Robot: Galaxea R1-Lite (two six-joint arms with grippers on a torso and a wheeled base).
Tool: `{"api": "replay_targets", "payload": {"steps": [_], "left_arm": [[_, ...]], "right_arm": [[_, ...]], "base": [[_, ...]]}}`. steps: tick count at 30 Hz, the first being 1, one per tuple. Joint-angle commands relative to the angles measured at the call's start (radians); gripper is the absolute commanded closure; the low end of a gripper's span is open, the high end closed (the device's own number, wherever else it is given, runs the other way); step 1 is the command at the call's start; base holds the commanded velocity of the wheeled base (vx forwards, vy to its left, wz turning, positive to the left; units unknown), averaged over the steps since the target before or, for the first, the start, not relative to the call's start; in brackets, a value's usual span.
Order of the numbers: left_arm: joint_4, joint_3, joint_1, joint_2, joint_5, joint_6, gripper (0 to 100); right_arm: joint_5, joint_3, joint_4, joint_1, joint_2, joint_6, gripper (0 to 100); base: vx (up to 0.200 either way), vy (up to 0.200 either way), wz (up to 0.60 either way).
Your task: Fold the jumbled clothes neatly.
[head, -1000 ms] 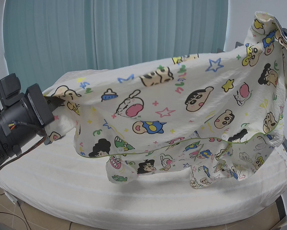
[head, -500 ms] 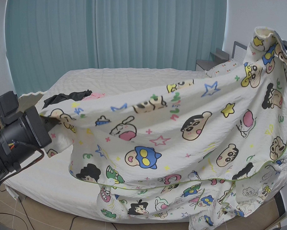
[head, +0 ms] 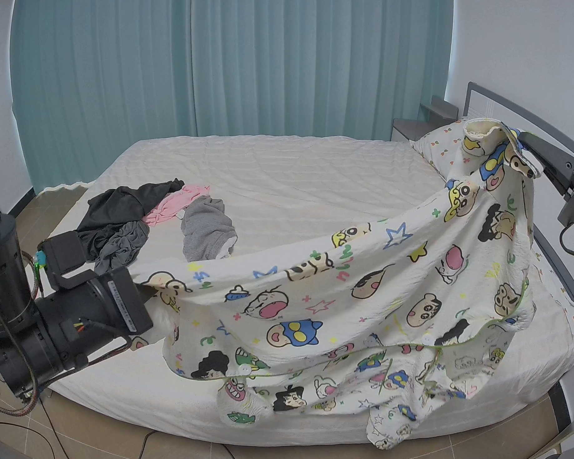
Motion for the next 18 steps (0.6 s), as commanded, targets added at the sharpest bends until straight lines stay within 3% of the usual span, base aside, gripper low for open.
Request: {"api": "replay_targets", "payload": {"steps": [1, 9, 18], "left_arm": [[-0.092, -0.082, 0.019, 0.154, -0.002, -0.004, 100], [-0.152, -0.174, 0.062, 0.332, -0.004, -0.002, 100], [-0.16, -0.243, 0.097, 0.406, -0.002, -0.007, 100]], "right_arm": [[0.0, -0.013, -0.084, -0.025, 0.125, -0.005, 100], [0.0, -0.024, -0.099, -0.028, 0.194, -0.005, 100], [-0.003, -0.052, -0.159, -0.051, 0.28, 0.0, 100]], "base": [[0.0, 0.0, 0.0], [0.0, 0.0, 0.0], [0.0, 0.0, 0.0]]}}
